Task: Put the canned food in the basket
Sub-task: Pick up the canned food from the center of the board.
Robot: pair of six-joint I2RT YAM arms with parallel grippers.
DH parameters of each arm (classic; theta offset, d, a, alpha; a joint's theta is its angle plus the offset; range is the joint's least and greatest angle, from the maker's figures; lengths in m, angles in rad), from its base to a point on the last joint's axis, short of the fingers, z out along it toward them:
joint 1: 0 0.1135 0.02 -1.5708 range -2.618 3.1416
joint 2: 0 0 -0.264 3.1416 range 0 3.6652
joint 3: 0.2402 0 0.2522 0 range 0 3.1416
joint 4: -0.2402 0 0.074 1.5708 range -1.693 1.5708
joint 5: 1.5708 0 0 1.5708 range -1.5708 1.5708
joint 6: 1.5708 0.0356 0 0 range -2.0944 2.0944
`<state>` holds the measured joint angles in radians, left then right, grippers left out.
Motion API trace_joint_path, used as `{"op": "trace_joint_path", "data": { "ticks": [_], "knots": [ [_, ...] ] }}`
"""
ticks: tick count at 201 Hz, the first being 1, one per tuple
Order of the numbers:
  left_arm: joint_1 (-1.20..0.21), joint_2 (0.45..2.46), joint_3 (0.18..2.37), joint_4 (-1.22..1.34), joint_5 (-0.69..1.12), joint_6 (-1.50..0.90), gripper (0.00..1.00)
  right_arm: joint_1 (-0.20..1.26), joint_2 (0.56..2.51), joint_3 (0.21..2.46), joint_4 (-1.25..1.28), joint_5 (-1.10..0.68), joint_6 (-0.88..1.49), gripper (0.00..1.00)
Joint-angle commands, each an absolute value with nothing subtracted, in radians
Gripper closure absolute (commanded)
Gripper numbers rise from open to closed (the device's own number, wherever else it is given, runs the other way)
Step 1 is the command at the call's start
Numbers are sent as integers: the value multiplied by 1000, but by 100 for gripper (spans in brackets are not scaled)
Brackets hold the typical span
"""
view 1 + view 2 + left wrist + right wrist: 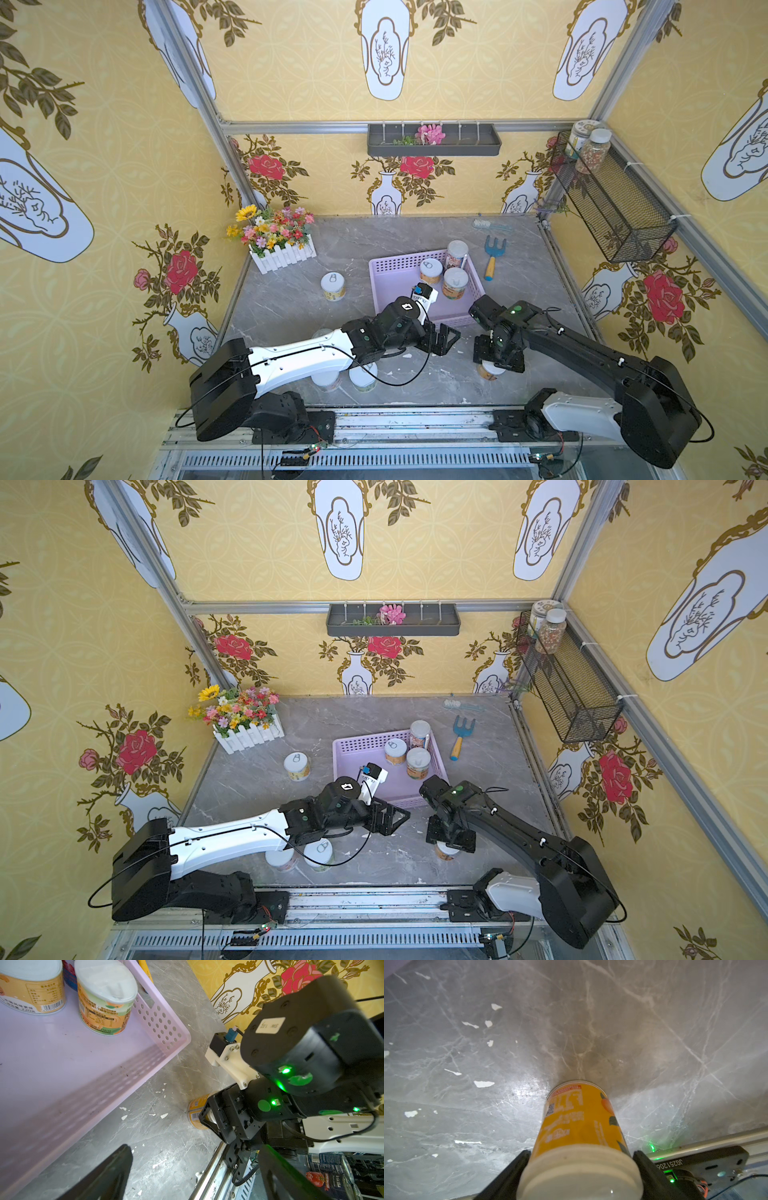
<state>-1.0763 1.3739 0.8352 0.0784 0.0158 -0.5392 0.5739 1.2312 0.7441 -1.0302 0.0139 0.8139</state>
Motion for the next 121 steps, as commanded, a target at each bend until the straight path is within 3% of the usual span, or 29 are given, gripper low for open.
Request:
{"op": "trace_joint_path", "data": {
  "ticks": [1, 59, 121],
  "knots": [
    [-1076, 1378, 838, 84, 20, -522, 0, 572, 1238, 740, -1016, 18, 808, 24],
    [-1076, 1378, 833, 87, 8, -527, 0, 572, 1227, 752, -1050, 39, 803, 40],
    [-1051, 1351, 827, 102, 5, -557, 0, 589, 1143, 903, -1233, 96, 814, 41]
  ]
}}
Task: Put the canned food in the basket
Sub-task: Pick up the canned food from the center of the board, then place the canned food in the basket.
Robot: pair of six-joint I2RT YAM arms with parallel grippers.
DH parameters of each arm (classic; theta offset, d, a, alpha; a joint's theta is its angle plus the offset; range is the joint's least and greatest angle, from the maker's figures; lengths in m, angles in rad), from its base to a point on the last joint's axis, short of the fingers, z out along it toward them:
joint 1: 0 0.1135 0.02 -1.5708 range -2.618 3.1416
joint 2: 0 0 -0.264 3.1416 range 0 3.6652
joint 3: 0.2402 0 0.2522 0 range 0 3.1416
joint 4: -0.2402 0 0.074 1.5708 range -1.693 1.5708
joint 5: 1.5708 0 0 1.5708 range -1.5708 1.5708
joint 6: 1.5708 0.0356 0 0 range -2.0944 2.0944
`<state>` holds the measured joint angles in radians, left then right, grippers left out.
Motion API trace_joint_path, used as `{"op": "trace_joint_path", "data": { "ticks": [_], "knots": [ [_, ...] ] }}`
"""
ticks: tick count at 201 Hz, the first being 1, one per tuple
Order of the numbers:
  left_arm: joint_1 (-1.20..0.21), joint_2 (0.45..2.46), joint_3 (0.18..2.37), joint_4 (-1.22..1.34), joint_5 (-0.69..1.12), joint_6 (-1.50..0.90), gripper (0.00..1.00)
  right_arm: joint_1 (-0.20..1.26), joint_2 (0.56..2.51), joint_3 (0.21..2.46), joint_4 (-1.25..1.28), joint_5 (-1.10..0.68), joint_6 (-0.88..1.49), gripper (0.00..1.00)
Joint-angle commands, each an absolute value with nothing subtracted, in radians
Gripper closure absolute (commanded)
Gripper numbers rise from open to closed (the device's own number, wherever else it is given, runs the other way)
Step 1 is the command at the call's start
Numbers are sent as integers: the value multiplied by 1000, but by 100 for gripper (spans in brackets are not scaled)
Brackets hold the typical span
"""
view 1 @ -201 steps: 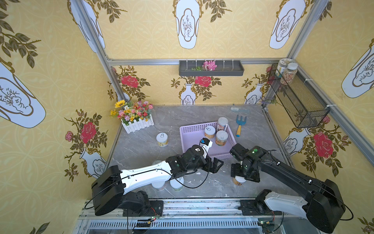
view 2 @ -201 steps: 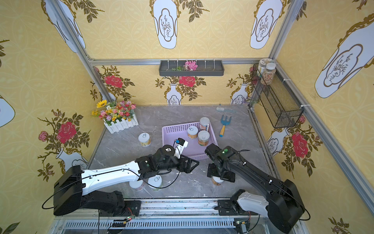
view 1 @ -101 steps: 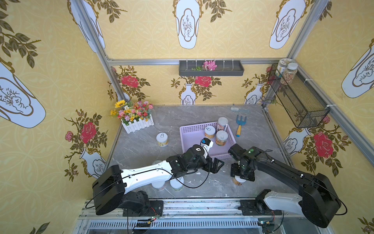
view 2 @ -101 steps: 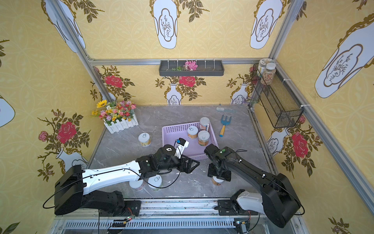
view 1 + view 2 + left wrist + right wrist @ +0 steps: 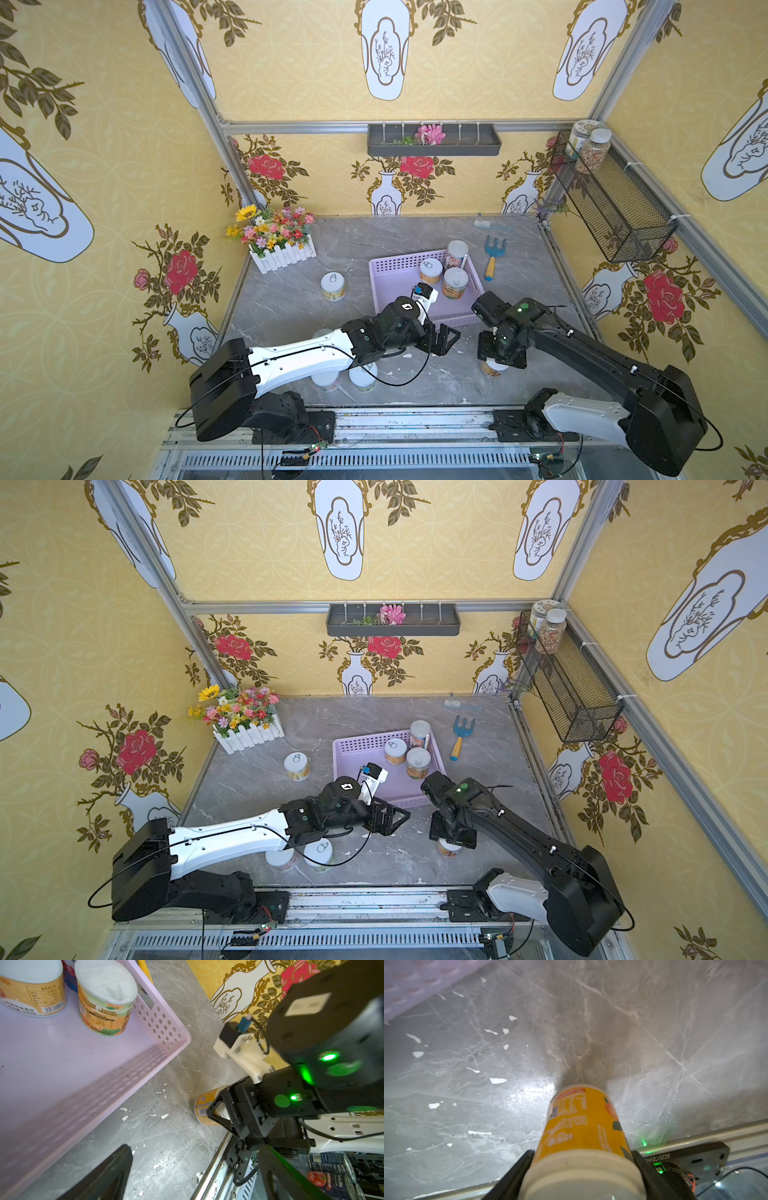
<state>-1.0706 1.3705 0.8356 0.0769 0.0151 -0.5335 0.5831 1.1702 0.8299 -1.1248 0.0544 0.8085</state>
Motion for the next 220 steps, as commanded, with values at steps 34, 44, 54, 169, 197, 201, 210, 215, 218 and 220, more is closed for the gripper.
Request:
{"op": "trace_joint_path", "data": {
  "ticks": [34, 44, 54, 169, 197, 201, 210, 215, 218, 220],
  "knots": [
    [-987, 1274, 727, 215, 38, -638, 0, 602, 1159, 1029, -1254, 100, 772, 42],
    [-966, 1250, 702, 235, 45, -658, 0, 607, 1172, 1063, -1242, 103, 753, 43],
    [-947, 1231, 683, 249, 51, -672, 0, 609, 1187, 1099, -1222, 104, 721, 43],
    [-824, 1129, 601, 279, 101, -719, 0, 576, 1570, 1395, -995, 203, 369, 47],
    [-824, 1129, 603, 273, 98, -719, 0, 538, 1629, 1408, -949, 158, 356, 47],
    [-824, 1130, 603, 273, 97, -719, 0, 534, 1637, 1411, -945, 151, 355, 47],
    [-822, 1129, 604, 273, 93, -719, 0, 524, 1653, 1413, -936, 135, 354, 47],
    [-821, 1129, 603, 274, 93, -719, 0, 520, 1661, 1415, -933, 127, 354, 47],
    [-819, 1129, 604, 275, 94, -719, 0, 518, 1665, 1415, -933, 124, 353, 47],
    [-818, 1130, 603, 276, 95, -719, 0, 517, 1667, 1416, -933, 123, 354, 47]
  ]
}}
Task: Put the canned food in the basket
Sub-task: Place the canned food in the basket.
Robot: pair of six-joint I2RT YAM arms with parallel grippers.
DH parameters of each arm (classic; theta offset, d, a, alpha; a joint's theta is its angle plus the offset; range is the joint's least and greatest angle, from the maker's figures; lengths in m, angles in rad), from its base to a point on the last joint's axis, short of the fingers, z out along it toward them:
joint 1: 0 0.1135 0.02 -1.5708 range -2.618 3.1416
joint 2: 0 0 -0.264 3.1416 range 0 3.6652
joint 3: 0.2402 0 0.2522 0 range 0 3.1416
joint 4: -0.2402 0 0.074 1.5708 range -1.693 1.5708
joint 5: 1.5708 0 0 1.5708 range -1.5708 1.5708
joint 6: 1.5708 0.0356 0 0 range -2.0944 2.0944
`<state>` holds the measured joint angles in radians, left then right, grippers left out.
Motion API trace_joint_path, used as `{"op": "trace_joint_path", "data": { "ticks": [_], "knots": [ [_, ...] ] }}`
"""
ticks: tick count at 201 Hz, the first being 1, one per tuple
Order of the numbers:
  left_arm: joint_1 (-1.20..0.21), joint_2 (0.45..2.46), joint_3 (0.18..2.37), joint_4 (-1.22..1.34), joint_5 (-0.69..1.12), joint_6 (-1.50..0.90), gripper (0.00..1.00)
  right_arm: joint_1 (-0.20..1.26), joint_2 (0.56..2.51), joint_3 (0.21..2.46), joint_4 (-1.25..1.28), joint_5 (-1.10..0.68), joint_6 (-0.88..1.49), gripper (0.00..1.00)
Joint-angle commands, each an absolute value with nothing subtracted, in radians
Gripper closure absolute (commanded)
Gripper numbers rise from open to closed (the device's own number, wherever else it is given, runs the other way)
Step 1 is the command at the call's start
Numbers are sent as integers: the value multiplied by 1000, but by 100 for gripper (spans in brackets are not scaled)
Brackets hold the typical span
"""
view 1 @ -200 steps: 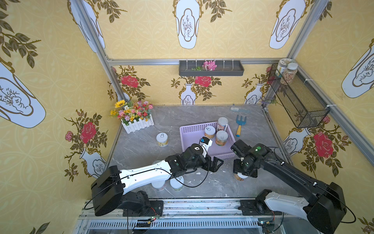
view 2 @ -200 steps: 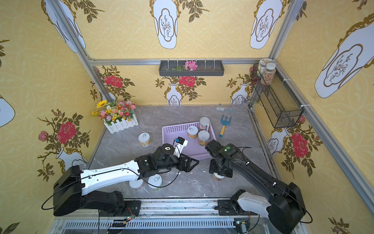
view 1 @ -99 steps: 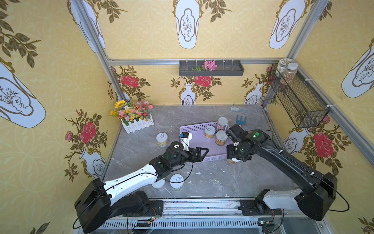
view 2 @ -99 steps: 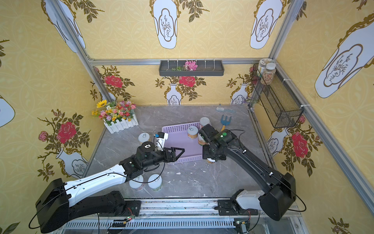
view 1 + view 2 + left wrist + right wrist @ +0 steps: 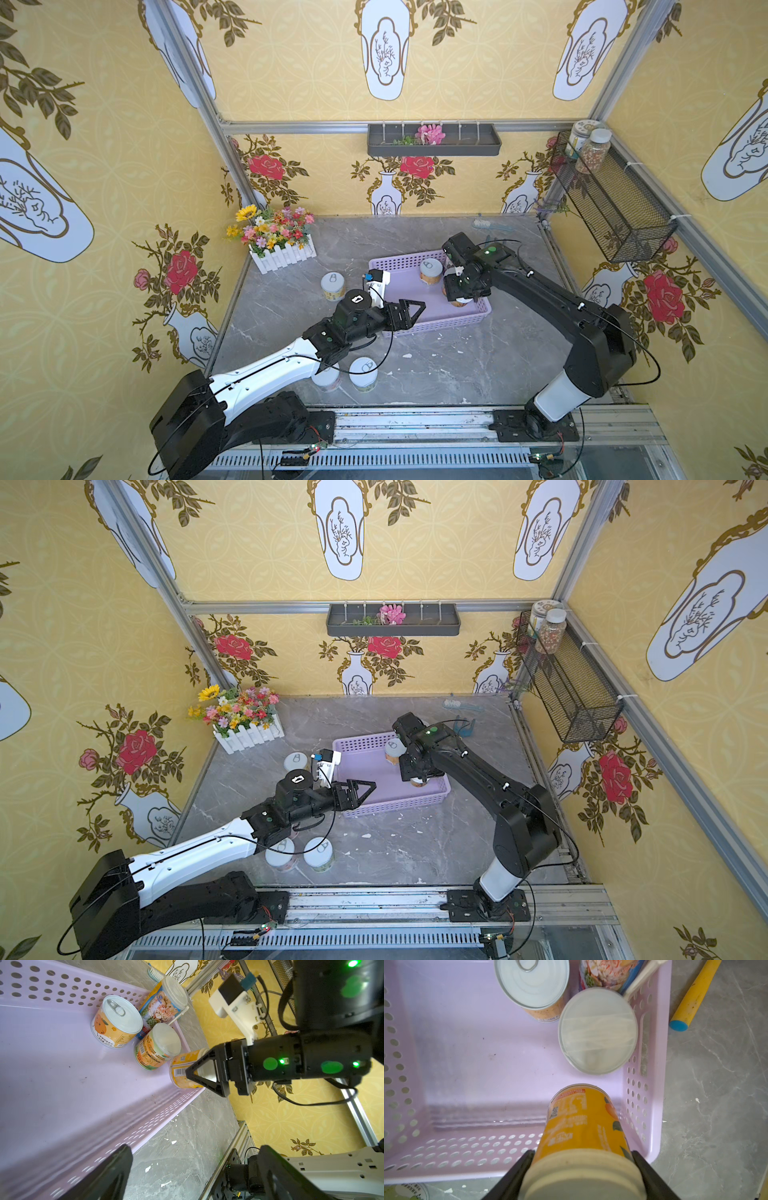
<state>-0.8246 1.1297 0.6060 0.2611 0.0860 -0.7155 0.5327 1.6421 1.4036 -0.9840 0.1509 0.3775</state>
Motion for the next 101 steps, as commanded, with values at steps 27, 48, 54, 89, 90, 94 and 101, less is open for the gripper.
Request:
{"op": "trace_joint_path", "data": {
  "ticks": [27, 48, 54, 89, 90, 94, 101],
  "knots": [
    [-791, 1140, 592, 291, 107, -774, 0, 502, 1702, 1416, -920, 98, 353, 47],
    [-775, 1153, 604, 259, 90, -787, 0, 495, 1721, 1417, -924, 95, 352, 47],
    [-770, 1155, 605, 256, 89, -787, 0, 494, 1724, 1418, -927, 96, 353, 47],
    [-743, 1173, 619, 238, 99, -789, 0, 479, 1742, 1416, -928, 100, 353, 47],
    [-743, 1172, 620, 238, 100, -789, 0, 479, 1742, 1416, -928, 100, 353, 47],
    [-742, 1175, 623, 235, 101, -786, 0, 478, 1746, 1418, -932, 101, 354, 47],
    [-742, 1180, 629, 229, 104, -781, 0, 477, 1746, 1419, -934, 102, 354, 47]
  ]
}}
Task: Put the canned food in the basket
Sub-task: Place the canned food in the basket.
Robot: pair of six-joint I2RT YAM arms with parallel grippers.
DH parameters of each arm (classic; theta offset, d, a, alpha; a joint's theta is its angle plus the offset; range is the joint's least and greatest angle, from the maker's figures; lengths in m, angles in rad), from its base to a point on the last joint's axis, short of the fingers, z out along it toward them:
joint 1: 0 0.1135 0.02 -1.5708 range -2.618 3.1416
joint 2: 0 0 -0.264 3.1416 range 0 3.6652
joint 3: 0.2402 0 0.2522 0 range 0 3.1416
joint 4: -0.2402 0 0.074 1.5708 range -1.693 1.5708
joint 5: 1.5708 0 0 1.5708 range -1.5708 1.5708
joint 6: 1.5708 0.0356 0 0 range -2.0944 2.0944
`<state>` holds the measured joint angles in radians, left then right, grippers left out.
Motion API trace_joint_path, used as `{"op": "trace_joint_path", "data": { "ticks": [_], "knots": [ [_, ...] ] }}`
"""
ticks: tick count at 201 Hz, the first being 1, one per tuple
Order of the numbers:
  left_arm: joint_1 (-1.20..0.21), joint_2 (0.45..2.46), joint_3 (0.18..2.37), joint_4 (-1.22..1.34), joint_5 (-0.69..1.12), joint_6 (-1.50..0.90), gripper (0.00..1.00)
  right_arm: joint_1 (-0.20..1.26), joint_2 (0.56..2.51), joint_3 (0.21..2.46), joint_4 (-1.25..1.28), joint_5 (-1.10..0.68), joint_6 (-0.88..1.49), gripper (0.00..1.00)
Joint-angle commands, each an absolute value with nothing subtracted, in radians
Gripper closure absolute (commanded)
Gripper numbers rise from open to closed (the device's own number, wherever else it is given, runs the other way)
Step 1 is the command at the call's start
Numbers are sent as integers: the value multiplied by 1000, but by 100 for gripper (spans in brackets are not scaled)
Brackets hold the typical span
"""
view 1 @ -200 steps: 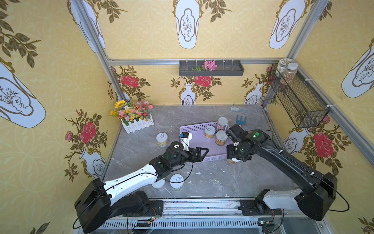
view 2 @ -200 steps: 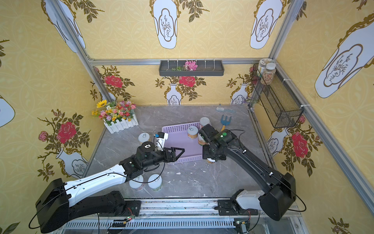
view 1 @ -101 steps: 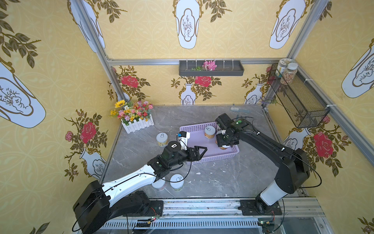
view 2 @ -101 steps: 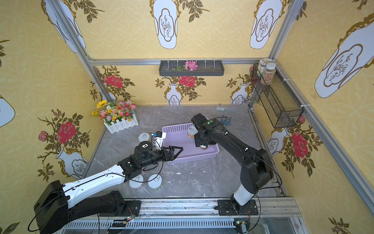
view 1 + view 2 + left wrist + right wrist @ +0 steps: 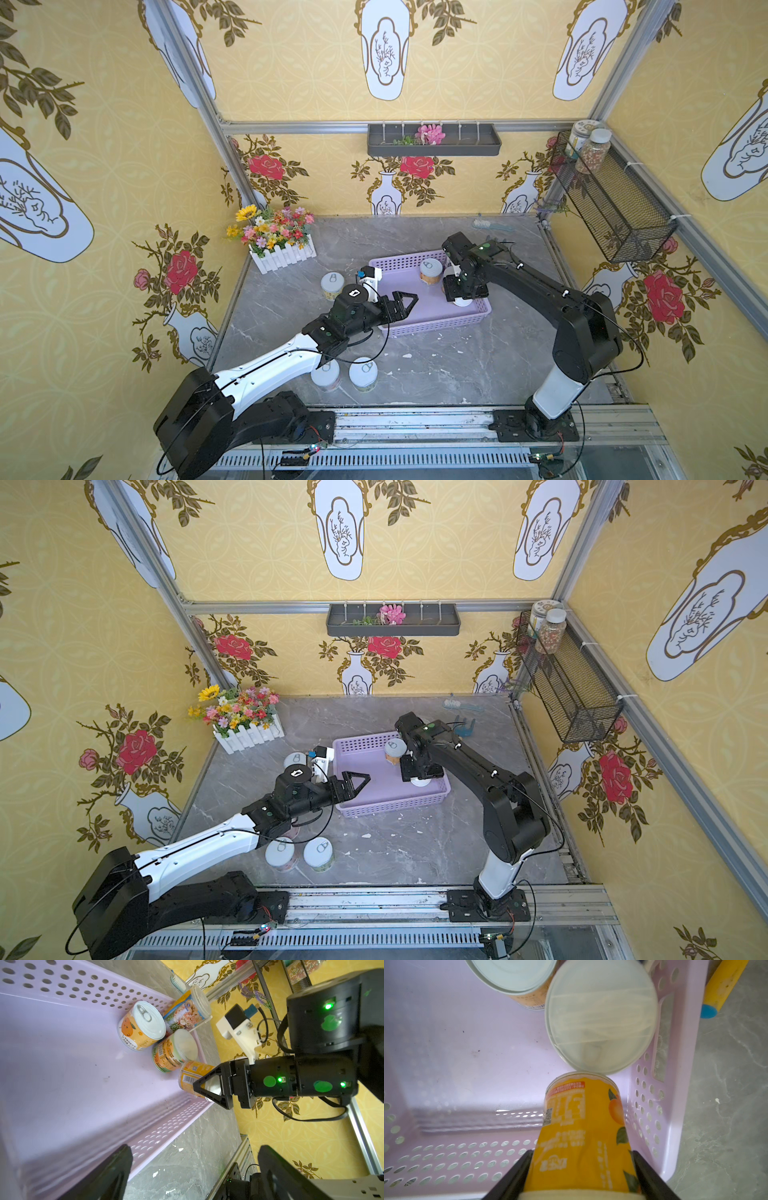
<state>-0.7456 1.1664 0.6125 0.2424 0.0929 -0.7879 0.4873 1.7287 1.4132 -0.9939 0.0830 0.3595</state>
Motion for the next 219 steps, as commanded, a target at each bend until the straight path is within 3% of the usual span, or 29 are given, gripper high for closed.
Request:
{"op": "trace_joint_path", "data": {
  "ticks": [1, 67, 148, 219],
  "knots": [
    [-742, 1181, 629, 229, 105, -780, 0, 478, 1746, 1419, -934, 102, 354, 47],
    [-742, 1190, 629, 230, 122, -773, 0, 491, 1672, 1444, -979, 101, 369, 47],
    [-742, 1205, 627, 243, 142, -769, 0, 510, 1721, 1476, -1002, -69, 369, 46],
    [-742, 1183, 611, 244, 135, -773, 0, 511, 1840, 1519, -1037, 38, 373, 45]
  ]
}}
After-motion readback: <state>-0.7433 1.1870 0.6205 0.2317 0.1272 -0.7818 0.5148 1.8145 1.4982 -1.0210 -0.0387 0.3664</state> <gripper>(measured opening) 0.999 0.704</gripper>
